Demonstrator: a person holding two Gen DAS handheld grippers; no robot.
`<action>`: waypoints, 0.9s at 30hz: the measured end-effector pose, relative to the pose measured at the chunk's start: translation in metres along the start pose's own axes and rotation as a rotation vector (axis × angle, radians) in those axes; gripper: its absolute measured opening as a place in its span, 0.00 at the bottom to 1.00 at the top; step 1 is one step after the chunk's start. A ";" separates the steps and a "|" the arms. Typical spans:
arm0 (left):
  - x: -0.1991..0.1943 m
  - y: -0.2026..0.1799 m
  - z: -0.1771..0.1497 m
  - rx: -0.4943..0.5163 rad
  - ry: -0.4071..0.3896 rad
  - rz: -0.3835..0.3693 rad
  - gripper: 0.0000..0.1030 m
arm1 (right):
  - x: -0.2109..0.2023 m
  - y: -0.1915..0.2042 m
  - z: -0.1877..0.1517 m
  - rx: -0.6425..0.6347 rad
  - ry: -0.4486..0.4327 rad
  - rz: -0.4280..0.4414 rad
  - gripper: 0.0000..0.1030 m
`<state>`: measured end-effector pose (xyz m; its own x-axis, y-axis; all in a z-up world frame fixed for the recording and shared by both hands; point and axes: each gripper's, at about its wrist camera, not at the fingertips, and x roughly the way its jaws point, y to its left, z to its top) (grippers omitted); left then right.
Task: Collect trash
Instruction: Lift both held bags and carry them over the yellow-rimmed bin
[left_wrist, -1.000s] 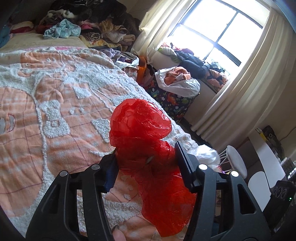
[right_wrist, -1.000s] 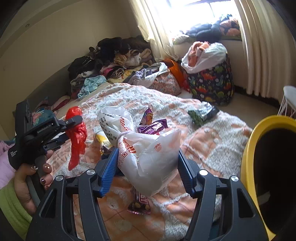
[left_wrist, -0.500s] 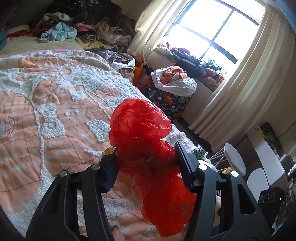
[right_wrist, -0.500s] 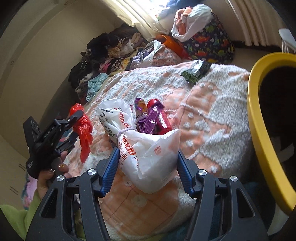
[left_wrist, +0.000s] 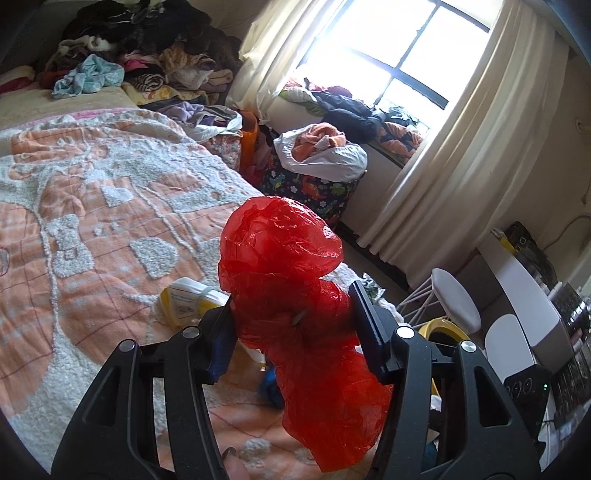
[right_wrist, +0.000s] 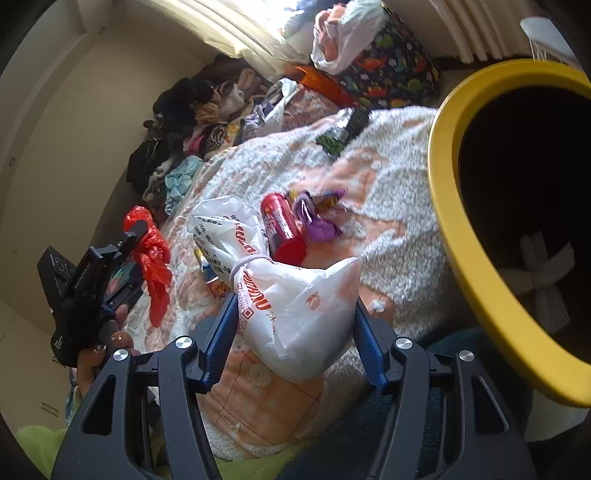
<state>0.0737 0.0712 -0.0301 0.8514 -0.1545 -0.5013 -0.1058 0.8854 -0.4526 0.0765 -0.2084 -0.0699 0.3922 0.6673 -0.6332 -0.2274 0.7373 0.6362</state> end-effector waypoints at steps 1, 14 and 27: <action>0.000 -0.002 0.000 0.005 0.000 -0.003 0.47 | -0.005 0.001 0.002 -0.013 -0.019 0.007 0.55; 0.005 -0.042 -0.004 0.076 0.015 -0.066 0.47 | -0.055 0.020 0.022 -0.143 -0.224 -0.062 0.55; 0.009 -0.084 -0.016 0.155 0.045 -0.130 0.47 | -0.092 0.006 0.030 -0.161 -0.357 -0.153 0.55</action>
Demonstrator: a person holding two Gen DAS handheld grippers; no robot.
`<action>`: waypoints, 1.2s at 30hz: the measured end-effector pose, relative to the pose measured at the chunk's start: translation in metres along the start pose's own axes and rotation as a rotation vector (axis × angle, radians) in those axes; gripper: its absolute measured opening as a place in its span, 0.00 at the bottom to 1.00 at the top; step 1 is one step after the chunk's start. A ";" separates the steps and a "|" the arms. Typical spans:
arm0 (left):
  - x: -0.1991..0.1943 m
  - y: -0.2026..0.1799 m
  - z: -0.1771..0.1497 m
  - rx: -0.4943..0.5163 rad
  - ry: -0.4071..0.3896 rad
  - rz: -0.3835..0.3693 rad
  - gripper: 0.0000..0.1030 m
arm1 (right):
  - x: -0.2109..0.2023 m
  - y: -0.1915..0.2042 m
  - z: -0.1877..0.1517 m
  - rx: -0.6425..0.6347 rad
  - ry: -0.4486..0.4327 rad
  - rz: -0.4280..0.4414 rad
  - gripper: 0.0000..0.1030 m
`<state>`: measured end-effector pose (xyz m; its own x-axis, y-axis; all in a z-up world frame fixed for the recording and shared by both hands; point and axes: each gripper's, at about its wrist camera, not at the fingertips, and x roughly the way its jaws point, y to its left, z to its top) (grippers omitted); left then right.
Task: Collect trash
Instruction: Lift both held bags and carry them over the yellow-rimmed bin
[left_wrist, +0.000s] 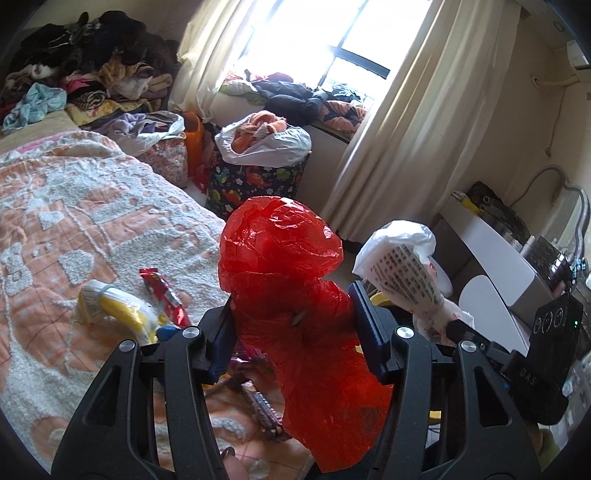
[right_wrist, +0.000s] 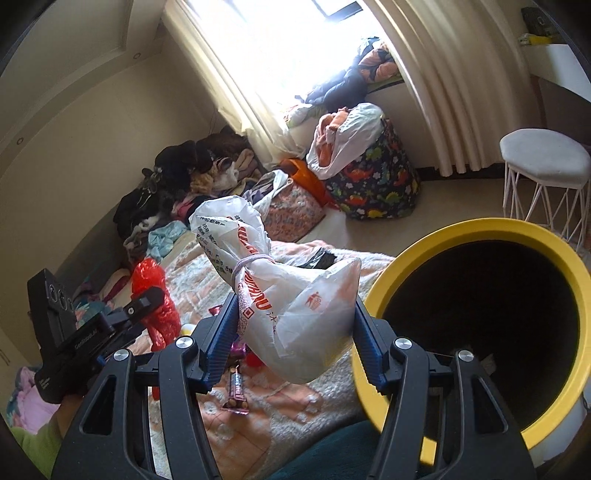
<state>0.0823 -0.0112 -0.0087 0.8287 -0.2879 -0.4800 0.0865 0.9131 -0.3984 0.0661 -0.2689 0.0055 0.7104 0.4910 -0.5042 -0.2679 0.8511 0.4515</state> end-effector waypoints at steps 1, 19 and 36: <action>0.001 -0.003 -0.001 0.005 0.002 -0.003 0.47 | -0.002 -0.003 0.001 0.003 -0.007 -0.006 0.55; 0.014 -0.047 -0.010 0.091 0.036 -0.061 0.47 | -0.025 -0.039 0.016 0.048 -0.114 -0.104 0.55; 0.029 -0.083 -0.024 0.176 0.084 -0.107 0.47 | -0.044 -0.084 0.023 0.125 -0.178 -0.191 0.55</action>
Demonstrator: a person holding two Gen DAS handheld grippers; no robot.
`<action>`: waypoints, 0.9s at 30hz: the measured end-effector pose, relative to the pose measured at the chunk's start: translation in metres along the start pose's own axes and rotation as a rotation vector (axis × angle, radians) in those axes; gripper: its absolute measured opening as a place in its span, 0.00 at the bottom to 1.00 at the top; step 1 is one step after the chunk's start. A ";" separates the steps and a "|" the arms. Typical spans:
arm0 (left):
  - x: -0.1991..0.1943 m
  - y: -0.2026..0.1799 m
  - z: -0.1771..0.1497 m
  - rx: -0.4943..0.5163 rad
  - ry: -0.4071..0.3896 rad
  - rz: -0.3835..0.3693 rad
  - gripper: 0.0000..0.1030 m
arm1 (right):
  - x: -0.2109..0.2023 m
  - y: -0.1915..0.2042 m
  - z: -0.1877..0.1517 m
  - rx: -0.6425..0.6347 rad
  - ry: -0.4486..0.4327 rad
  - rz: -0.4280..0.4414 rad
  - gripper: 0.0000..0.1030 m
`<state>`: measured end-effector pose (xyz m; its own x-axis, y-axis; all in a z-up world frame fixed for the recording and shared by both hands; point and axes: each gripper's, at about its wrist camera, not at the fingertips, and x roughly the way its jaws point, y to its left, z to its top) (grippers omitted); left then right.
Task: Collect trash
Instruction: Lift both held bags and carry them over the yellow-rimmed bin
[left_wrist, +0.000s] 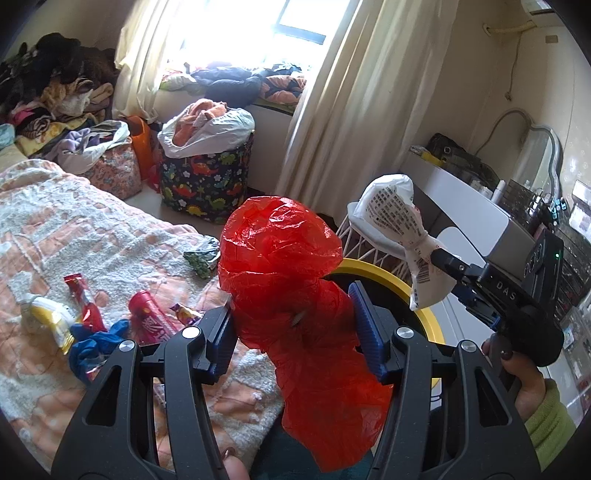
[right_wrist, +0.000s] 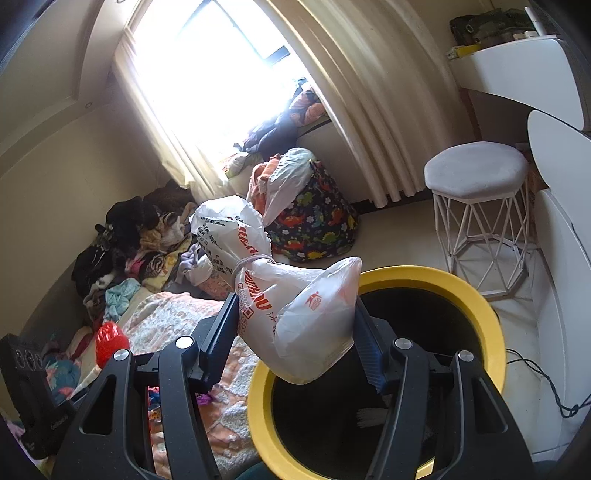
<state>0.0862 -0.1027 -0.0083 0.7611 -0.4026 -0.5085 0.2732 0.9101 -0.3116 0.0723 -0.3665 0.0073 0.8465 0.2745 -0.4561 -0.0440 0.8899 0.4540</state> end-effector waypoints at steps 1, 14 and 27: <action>0.001 -0.002 0.000 0.006 0.003 -0.003 0.47 | -0.001 -0.002 0.000 0.002 -0.005 -0.007 0.55; 0.022 -0.029 -0.007 0.070 0.040 -0.041 0.47 | 0.001 -0.025 -0.001 0.031 0.006 -0.076 0.55; 0.054 -0.051 -0.015 0.137 0.073 -0.057 0.47 | 0.013 -0.036 -0.007 0.076 0.059 -0.135 0.55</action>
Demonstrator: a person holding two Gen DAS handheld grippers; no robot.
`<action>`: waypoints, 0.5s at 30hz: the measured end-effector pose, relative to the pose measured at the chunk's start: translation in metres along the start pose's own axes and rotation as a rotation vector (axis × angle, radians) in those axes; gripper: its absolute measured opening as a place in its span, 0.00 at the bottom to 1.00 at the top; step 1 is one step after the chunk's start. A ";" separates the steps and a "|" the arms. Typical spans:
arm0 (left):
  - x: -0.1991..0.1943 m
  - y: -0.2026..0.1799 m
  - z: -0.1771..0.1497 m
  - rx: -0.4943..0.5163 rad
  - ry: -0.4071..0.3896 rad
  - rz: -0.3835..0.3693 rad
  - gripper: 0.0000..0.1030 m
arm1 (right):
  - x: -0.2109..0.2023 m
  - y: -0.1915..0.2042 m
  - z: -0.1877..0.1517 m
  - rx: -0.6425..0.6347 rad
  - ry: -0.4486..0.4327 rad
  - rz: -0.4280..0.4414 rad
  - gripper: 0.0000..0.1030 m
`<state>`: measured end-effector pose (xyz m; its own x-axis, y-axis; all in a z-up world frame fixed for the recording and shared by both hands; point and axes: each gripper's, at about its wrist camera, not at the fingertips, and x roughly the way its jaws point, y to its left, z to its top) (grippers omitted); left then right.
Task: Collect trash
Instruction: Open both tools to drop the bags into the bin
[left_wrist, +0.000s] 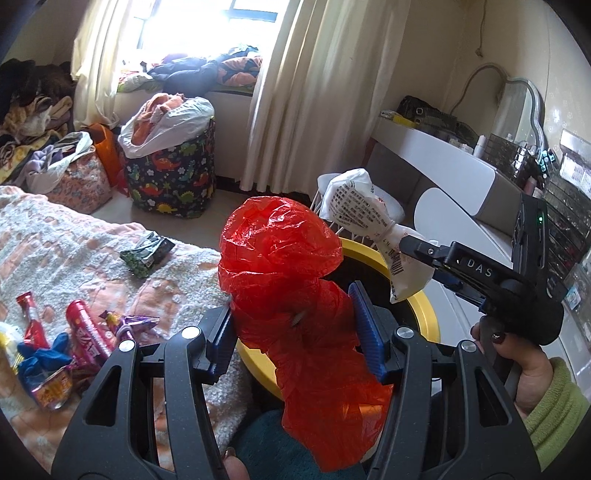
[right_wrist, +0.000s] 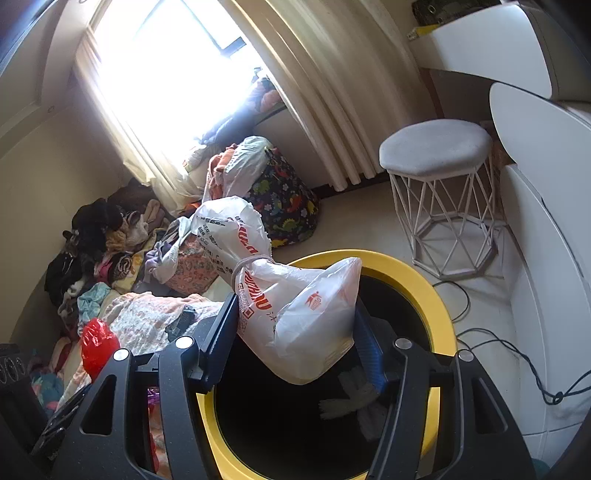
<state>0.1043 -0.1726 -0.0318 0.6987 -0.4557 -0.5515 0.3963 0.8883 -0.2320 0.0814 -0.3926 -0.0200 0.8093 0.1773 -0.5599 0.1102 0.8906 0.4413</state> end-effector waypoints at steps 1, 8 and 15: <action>0.004 -0.001 0.000 0.007 0.003 0.001 0.47 | 0.001 -0.002 -0.001 0.007 0.006 -0.006 0.56; 0.026 -0.009 -0.002 0.023 0.032 0.002 0.47 | 0.011 -0.011 -0.004 0.041 0.045 -0.041 0.57; 0.043 -0.013 -0.001 0.037 0.042 0.027 0.68 | 0.013 -0.022 -0.007 0.107 0.051 -0.057 0.72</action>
<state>0.1285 -0.2041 -0.0539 0.6844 -0.4279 -0.5903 0.3998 0.8973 -0.1870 0.0853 -0.4070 -0.0422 0.7700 0.1511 -0.6199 0.2181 0.8506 0.4784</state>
